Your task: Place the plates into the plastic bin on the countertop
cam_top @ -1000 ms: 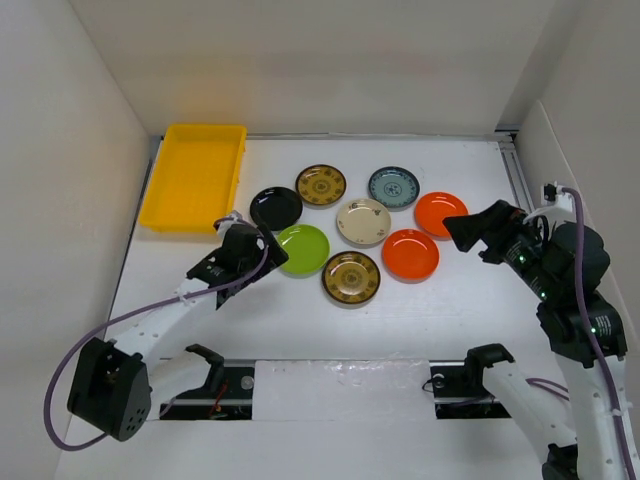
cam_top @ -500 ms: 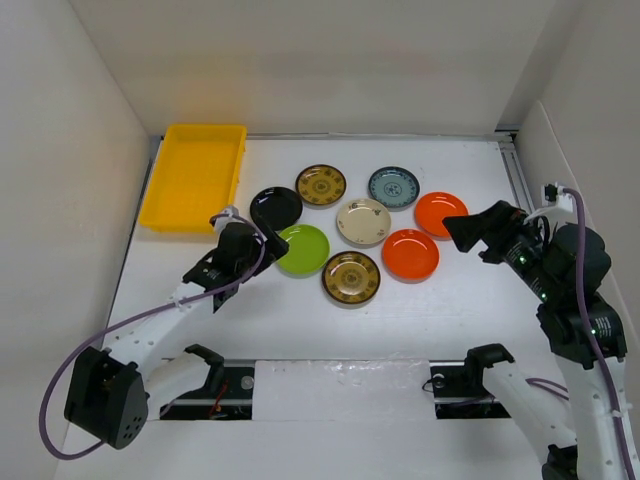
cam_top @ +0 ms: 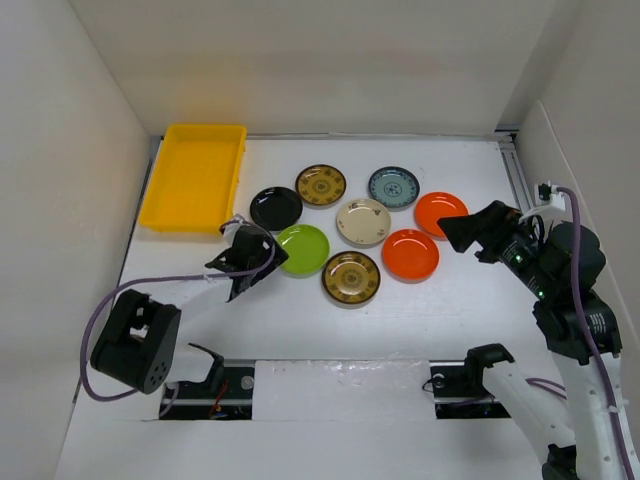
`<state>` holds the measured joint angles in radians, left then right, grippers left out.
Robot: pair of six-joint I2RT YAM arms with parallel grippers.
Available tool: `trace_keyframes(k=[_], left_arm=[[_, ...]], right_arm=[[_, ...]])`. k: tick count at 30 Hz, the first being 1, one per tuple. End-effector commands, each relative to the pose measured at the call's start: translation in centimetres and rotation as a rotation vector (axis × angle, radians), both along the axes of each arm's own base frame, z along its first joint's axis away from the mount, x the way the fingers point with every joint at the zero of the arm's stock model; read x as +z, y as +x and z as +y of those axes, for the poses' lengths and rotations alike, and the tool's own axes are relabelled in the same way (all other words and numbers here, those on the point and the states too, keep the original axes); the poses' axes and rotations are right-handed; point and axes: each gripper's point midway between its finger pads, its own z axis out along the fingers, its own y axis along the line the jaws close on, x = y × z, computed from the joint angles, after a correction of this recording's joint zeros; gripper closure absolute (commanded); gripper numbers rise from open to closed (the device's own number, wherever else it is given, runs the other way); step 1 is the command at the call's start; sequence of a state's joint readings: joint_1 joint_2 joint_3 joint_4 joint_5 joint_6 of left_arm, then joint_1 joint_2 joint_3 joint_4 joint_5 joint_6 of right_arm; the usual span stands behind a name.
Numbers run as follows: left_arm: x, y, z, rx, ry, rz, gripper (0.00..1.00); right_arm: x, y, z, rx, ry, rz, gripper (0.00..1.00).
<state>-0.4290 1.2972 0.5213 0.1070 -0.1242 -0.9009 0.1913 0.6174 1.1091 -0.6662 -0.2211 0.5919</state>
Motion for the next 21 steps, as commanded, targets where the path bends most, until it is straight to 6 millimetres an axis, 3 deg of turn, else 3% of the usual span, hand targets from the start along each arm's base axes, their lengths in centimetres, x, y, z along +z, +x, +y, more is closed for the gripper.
trace_keyframes(k=[1, 5, 8, 12, 13, 16, 21], left_arm=[[-1.9, 0.4, -0.4, -0.001, -0.020, 0.033, 0.31], [-3.4, 0.6, -1.0, -0.006, -0.027, 0.077, 0.53], [-4.2, 0.9, -1.2, 0.002, -0.022, 0.102, 0.63], [-4.5, 0.7, -1.0, 0.012, -0.017, 0.128, 1.00], [-4.3, 0.6, -0.8, 0.019, -0.009, 0.125, 1.00], [-1.7, 0.5, -0.4, 0.073, 0.080, 0.087, 1.00], [7.4, 3.1, -0.3, 0.083, 0.092, -0.101, 1.00]], right_arm=[[1.7, 0.2, 0.5, 0.023, 0.028, -0.065, 0.00], [1.7, 0.2, 0.5, 0.023, 0.028, -0.065, 0.00], [1.7, 0.2, 0.5, 0.023, 0.028, -0.065, 0.00], [1.7, 0.2, 0.5, 0.023, 0.028, -0.065, 0.00], [1.7, 0.2, 0.5, 0.023, 0.028, -0.065, 0.00], [1.7, 0.3, 0.4, 0.014, 0.027, -0.065, 0.00], [1.7, 0.3, 0.7, 0.031, 0.039, -0.068, 0.00]])
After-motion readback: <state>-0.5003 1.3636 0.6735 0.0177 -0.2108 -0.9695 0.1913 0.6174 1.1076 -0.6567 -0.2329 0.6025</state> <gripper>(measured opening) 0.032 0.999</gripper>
